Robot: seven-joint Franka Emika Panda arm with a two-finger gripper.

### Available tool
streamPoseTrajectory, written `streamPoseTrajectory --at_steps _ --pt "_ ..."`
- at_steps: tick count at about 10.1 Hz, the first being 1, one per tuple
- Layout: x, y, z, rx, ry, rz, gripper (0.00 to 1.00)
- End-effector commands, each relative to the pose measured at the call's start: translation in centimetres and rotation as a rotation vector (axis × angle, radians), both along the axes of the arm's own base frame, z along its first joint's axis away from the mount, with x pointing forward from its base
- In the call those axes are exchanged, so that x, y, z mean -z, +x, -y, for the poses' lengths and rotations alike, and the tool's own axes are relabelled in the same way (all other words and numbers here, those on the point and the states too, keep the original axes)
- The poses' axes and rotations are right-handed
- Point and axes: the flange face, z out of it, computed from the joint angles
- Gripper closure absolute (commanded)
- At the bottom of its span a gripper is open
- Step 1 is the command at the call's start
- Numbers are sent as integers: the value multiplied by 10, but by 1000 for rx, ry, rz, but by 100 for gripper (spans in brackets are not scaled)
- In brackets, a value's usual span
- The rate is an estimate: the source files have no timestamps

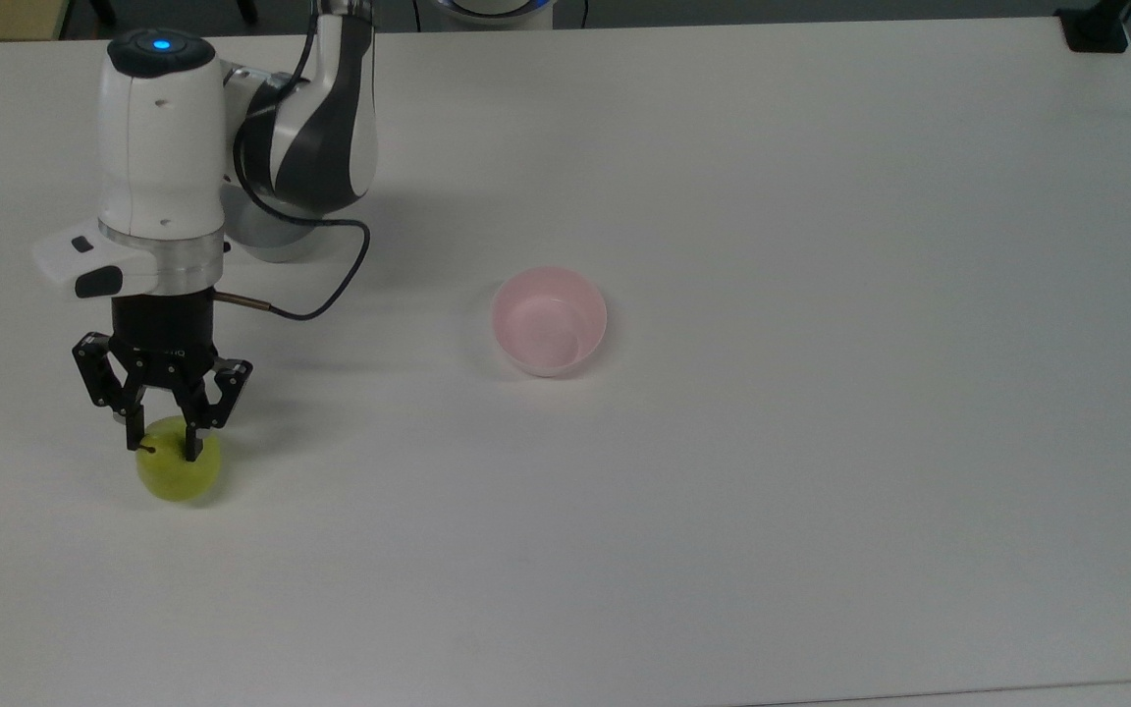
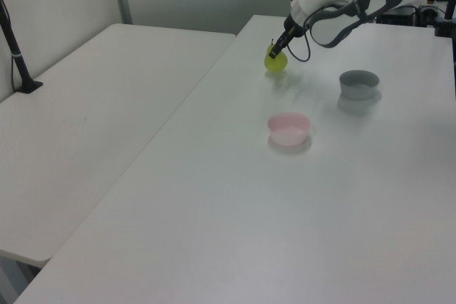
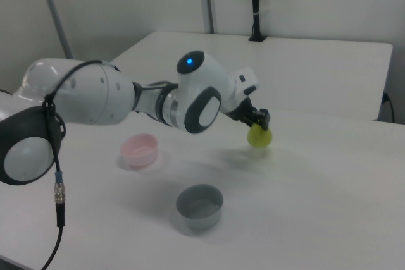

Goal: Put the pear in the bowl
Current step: 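Lift the pear and carry it over the pink bowl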

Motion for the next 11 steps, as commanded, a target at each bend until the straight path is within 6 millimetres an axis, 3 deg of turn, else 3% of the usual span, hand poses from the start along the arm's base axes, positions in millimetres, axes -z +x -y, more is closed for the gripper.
streamPoseTrajectory --at_steps 1,2,5,6,8,11 --pt "-64 -16 -46 -35 44 -66 100" --pt "-81 -26 -67 -58 58 -97 100" --pt "-128 -59 -180 -209 104 -321 100" --pt "-130 -68 -210 -250 117 -385 100" --pt "-127 -88 -247 -293 152 -453 100" --pt "-101 -102 -277 -327 172 -457 100"
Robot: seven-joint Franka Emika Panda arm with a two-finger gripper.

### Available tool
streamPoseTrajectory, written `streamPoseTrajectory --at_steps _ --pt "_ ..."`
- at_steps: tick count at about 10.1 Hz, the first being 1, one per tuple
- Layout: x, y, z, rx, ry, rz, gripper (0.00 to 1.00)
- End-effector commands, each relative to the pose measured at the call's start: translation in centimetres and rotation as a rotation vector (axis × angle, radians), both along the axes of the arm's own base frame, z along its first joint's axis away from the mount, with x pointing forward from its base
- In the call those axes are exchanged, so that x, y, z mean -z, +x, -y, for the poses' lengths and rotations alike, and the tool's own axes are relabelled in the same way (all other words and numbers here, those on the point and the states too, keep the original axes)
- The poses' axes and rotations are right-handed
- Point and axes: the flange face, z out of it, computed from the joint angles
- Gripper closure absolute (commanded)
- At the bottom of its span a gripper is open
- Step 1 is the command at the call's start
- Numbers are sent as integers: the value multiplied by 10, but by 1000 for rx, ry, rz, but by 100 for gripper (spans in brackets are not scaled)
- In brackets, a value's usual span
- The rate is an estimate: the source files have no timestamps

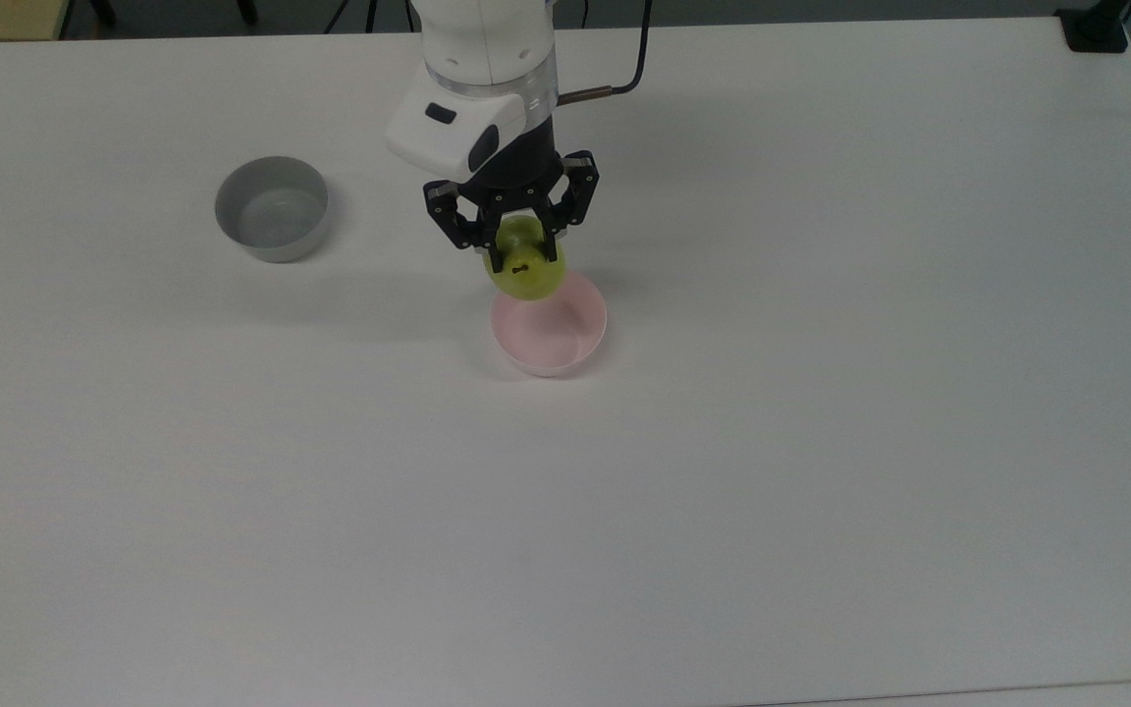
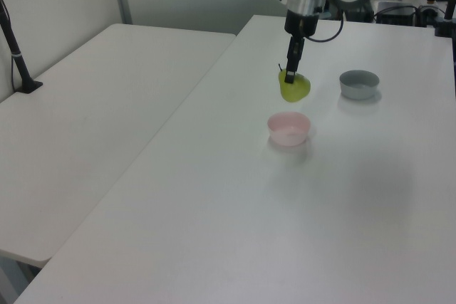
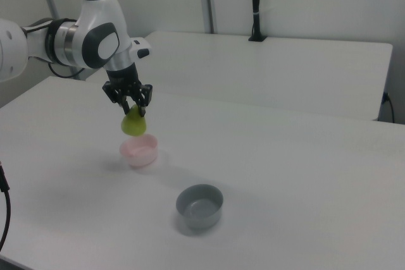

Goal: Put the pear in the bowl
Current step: 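Lift the pear and carry it over the pink bowl, then lower the pear into the pink bowl and open the gripper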

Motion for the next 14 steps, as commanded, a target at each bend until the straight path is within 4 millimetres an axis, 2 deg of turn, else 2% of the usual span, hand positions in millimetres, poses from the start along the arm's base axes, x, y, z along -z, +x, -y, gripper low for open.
streamPoseTrajectory --at_steps 1,2,5,7,9,12,13,14 --pt "22 -19 -17 23 26 63 100" --pt "37 -22 -18 26 33 118 100" --pt "46 -21 -18 21 35 198 100" --pt "66 -28 -19 -5 8 193 100" --pt "77 -32 -19 -27 -13 187 100" --pt "90 -26 -19 -38 -15 188 100" --pt "90 -25 -18 -36 -14 190 87" --pt "89 -24 -11 -22 -12 190 50"
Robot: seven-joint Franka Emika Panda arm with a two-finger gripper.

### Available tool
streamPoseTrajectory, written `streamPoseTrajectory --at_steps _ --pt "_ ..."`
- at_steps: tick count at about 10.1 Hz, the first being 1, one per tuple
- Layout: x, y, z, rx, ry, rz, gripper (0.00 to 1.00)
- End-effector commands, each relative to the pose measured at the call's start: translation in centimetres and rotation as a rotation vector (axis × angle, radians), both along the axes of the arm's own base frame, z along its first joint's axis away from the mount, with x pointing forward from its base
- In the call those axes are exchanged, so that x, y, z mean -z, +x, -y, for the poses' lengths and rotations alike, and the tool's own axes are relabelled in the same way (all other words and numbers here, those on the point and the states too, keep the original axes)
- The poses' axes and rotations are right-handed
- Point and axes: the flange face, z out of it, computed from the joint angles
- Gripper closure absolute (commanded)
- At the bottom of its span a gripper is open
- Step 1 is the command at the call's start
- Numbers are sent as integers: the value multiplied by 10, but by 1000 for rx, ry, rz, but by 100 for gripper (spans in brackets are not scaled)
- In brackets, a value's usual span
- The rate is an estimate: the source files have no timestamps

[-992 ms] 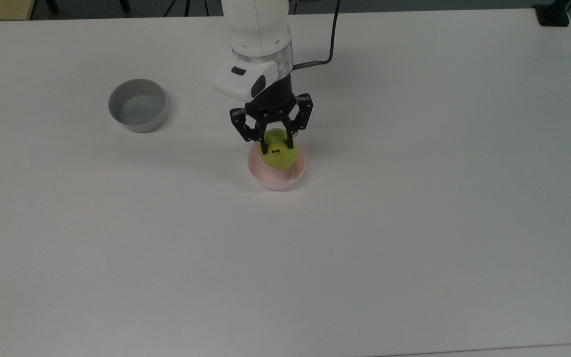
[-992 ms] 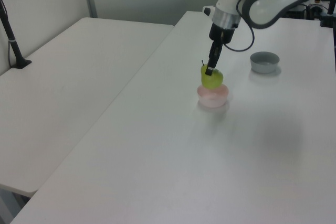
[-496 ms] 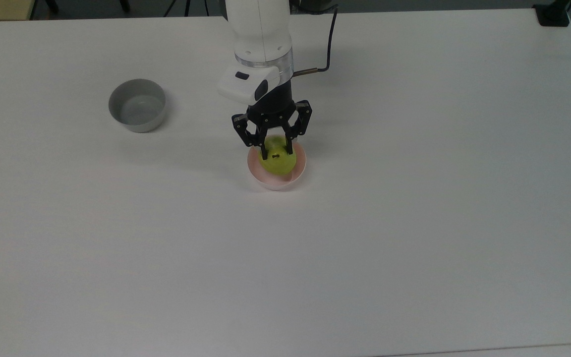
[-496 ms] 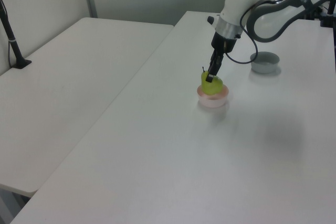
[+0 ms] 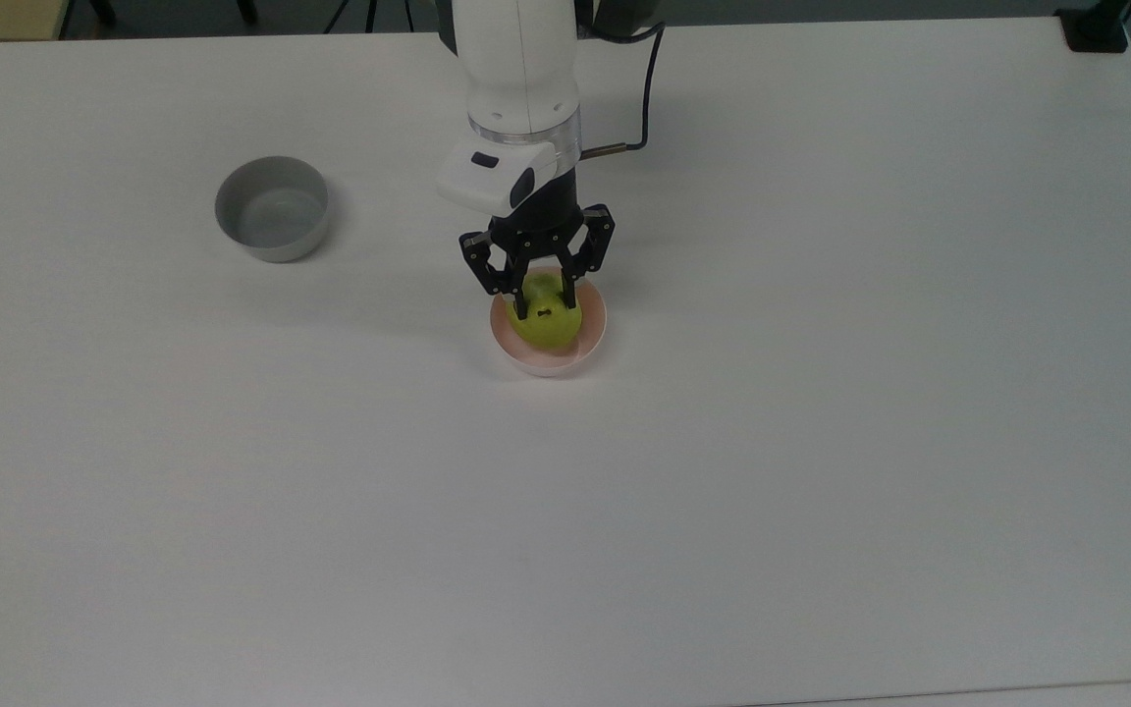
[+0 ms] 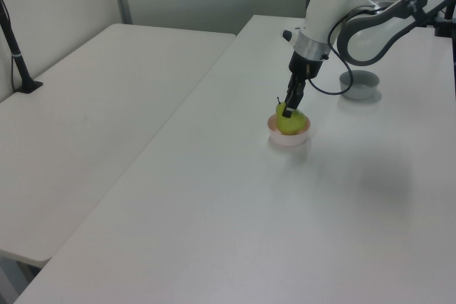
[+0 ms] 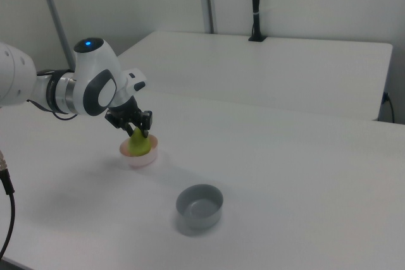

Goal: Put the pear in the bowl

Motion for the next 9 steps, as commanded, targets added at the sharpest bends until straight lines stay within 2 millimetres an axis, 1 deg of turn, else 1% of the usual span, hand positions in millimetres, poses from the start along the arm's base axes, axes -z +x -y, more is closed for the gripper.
streamPoseTrajectory --at_steps 1,2,3,4,5,6,7,8,9 --pt "-8 3 12 31 2 42 30" --pt "-12 4 13 38 6 45 12" --pt "-18 6 14 55 10 51 0" --pt "-32 9 14 77 15 60 0" --pt "-54 12 17 110 7 23 0" --pt "-87 13 20 128 -17 -42 0" --pt "-120 7 23 146 -43 -114 0" --pt "-147 -3 23 152 -67 -166 0" --pt "-165 -11 37 173 -83 -167 0"
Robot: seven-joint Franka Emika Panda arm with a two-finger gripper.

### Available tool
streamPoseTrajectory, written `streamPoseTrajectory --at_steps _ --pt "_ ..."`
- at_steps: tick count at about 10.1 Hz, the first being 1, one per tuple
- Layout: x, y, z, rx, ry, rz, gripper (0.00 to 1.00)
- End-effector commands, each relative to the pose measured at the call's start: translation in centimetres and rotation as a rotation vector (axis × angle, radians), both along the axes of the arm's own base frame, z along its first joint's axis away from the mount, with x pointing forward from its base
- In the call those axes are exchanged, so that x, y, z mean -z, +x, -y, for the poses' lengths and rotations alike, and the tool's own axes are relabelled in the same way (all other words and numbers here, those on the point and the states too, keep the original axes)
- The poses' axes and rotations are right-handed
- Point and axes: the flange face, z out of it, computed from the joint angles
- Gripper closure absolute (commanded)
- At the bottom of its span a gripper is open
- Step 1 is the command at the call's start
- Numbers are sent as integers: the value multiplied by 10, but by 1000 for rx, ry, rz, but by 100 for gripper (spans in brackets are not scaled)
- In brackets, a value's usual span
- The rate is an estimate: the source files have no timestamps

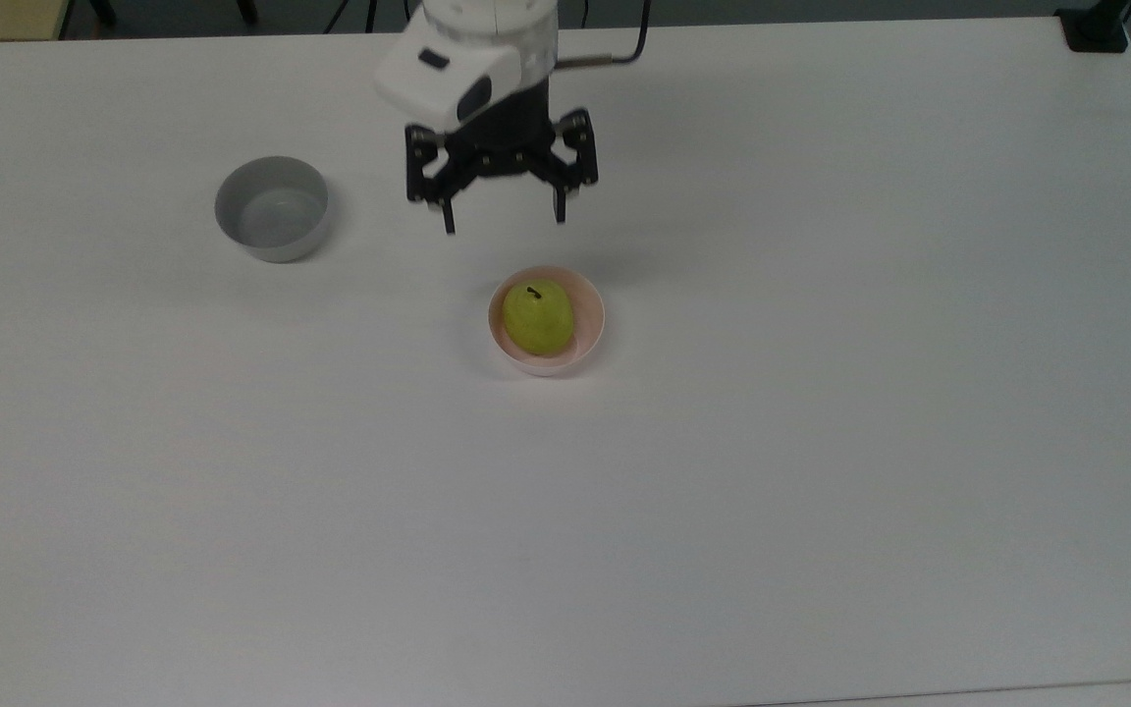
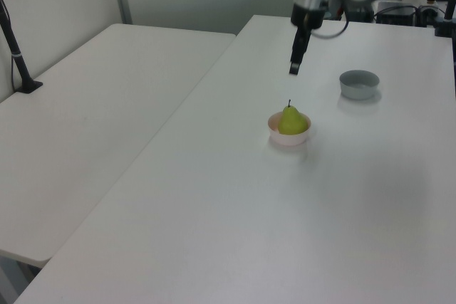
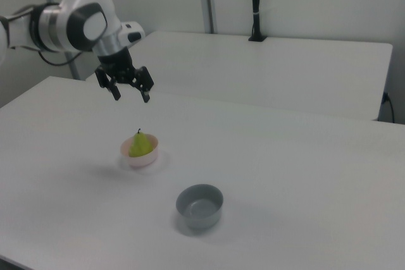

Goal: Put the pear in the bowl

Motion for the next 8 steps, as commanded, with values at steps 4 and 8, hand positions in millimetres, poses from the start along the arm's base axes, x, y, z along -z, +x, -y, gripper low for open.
streamPoseTrajectory --at_steps 4,8 --pt "-86 -58 57 214 -38 -134 0" --pt "-96 -43 74 210 39 -67 0"
